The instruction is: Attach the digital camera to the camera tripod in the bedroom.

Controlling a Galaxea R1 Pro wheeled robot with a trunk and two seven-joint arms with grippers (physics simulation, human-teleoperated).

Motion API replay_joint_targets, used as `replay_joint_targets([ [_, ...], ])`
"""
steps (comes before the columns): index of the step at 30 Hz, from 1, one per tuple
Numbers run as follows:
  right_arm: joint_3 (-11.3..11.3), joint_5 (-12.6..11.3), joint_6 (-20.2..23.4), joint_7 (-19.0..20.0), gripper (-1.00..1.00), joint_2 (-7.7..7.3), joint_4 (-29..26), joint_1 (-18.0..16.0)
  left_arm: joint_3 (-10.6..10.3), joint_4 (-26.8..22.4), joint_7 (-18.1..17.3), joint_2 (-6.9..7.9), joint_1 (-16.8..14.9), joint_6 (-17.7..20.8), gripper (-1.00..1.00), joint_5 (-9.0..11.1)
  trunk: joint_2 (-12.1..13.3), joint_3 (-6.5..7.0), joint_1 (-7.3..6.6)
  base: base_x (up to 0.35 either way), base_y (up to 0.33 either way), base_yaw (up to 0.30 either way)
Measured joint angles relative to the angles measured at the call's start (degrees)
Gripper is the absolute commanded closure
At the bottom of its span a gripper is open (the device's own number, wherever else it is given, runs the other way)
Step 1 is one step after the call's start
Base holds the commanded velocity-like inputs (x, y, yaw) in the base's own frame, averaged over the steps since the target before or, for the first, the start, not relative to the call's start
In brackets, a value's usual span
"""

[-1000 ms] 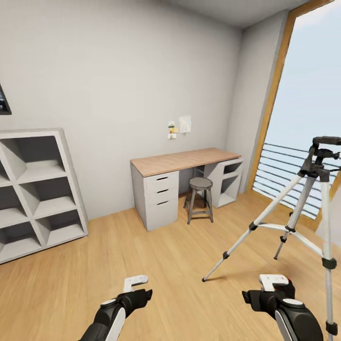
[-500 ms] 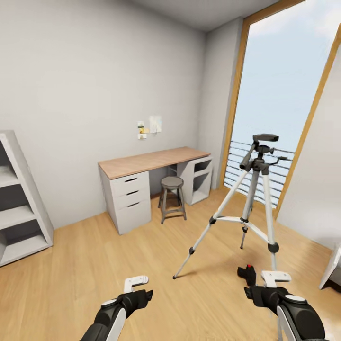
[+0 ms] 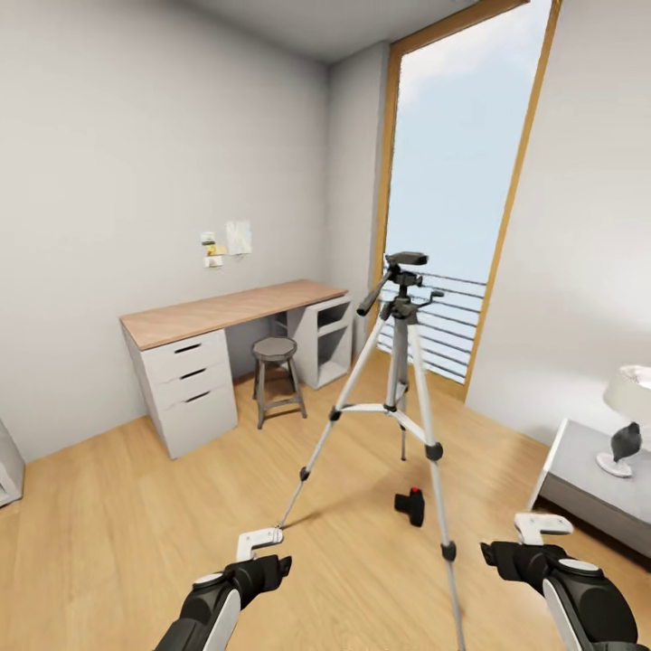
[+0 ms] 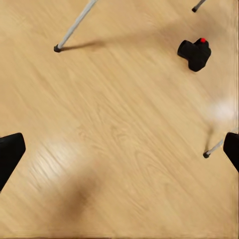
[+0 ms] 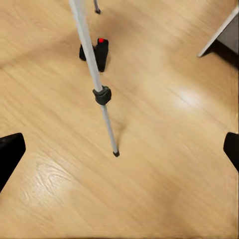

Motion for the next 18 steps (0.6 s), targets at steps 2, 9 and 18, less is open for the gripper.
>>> replay_joint_targets([
  [2, -0.06, 0.00, -0.01, 0.00, -1.00, -0.10, 0.01, -0.25, -0.01, 0.18, 0.00, -0.04, 0.00, 0.01, -1.00, 0.06, 0.00, 0.00, 0.00, -0.034, -0.077, -0.266],
  [9, -5.84, -0.01, 4.86, -0.04, -1.00, -0.27, 0.06, -7.96, 0.02, 0.37, -0.04, -0.13, 0.00, 0.02, -1.00, 0.49, 0.00, 0.00, -0.01, -0.009, -0.020, -0.243],
  [18, -11.20, -0.02, 7.44, -0.03, -1.00, -0.88, 0.07, -13.64, 0.09, 0.43, -0.06, -0.07, 0.01, 0.02, -1.00, 0.54, 0.00, 0.00, -0.02, 0.022, -0.004, -0.082],
])
